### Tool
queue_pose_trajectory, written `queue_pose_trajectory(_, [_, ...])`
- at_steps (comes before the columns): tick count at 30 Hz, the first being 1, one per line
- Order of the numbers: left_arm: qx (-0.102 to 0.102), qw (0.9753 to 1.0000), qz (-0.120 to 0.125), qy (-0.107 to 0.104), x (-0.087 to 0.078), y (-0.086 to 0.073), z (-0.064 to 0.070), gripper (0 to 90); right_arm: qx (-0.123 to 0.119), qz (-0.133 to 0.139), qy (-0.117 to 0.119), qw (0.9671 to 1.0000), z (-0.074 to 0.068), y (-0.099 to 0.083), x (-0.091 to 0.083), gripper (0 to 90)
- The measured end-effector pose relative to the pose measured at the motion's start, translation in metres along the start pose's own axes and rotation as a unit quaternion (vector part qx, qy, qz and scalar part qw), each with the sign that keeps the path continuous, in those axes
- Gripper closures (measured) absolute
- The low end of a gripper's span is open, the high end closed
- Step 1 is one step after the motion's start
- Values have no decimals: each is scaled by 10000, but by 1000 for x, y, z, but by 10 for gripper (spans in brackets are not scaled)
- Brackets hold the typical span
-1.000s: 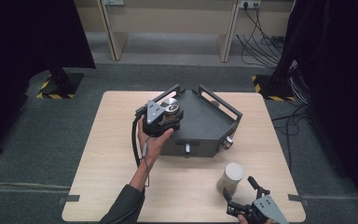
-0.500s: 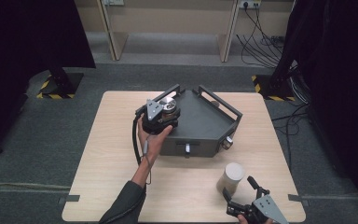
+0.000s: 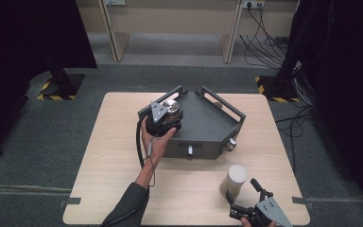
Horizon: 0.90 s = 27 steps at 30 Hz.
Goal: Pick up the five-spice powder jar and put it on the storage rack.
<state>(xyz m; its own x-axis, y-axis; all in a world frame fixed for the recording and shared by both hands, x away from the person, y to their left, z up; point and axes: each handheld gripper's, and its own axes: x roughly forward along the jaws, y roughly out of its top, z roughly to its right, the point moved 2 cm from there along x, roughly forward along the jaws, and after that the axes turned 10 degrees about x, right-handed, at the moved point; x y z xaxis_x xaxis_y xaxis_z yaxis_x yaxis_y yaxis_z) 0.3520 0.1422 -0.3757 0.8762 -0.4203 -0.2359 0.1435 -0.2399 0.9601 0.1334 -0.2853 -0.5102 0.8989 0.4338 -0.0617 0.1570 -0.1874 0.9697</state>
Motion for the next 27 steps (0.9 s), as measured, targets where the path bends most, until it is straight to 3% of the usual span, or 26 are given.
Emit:
queue_pose_trajectory(11, [44,9999,17,90,2,-5,5,303,-6,-16,17,10000,0,0,0,4])
queue_pose_trajectory(21, [-102,9994,286,181,-3,-15,8,10,-6,-25,23,10000,0,0,1,4])
queue_pose_trajectory(27, [-110,9988,407,253,-9,-20,10,3,-19,-29,16,10000,0,0,1,4])
